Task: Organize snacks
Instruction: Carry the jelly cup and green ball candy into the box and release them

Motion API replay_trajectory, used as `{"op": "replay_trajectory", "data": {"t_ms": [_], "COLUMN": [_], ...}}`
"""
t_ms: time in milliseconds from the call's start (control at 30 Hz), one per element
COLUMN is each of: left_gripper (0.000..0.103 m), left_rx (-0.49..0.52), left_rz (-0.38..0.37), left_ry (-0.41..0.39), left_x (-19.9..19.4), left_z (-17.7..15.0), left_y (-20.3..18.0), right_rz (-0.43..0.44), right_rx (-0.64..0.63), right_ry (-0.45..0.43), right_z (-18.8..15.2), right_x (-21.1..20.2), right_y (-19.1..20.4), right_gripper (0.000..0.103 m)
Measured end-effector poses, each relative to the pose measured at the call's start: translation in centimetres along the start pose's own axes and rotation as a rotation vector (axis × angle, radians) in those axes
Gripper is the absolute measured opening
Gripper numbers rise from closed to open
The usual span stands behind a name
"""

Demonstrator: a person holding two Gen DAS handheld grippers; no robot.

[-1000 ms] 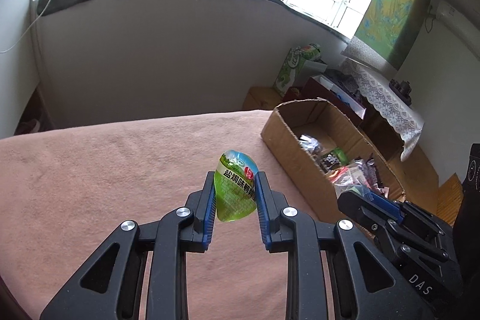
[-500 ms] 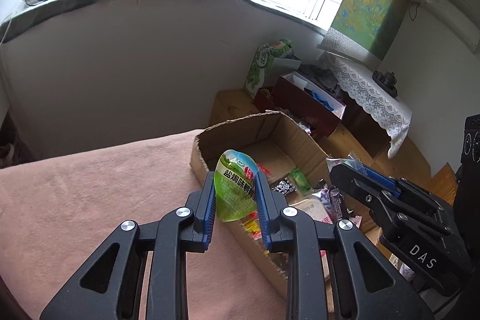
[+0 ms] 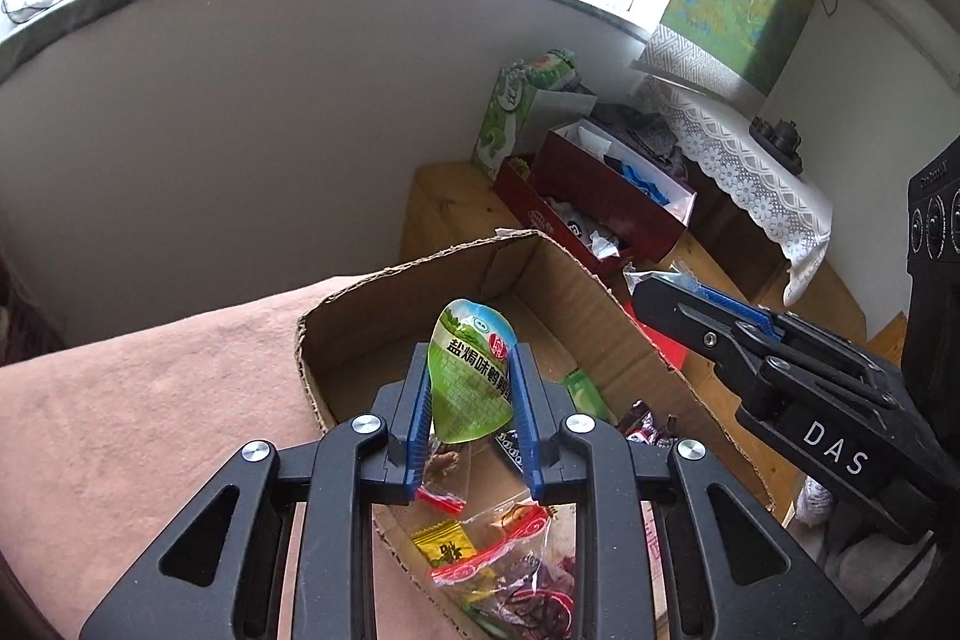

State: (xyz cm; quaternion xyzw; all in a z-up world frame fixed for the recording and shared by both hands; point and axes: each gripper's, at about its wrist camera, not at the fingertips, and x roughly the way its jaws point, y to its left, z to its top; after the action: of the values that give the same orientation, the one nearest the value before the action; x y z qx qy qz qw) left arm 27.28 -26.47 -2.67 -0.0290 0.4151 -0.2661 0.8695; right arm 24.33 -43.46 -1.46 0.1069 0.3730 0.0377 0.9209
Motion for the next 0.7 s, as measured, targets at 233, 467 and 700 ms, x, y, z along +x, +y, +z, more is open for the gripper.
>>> {"op": "replay_trajectory", "data": {"t_ms": [233,467,700], "left_gripper": [0.023,0.023,0.024], "left_rx": [0.013,0.033,0.035], "left_rz": [0.009,0.026,0.039], "left_ry": [0.013,0.025,0.026], "left_x": [1.0,1.6,1.3], "left_z": [0.2,0.2,0.1], "left_y": [-0.3,-0.9,-1.2], "right_rz": [-0.001,-0.01,-0.02], "right_rx": [0.011,0.004,0.005], "right_ry": [0.033,0.05,0.05], "right_z": [0.1,0.0,-0.1], "right_x": [2.0,2.8,2.5], "right_y": [-0.9,-1.0,-0.9], "right_gripper": [0.024,0.025,0.027]}}
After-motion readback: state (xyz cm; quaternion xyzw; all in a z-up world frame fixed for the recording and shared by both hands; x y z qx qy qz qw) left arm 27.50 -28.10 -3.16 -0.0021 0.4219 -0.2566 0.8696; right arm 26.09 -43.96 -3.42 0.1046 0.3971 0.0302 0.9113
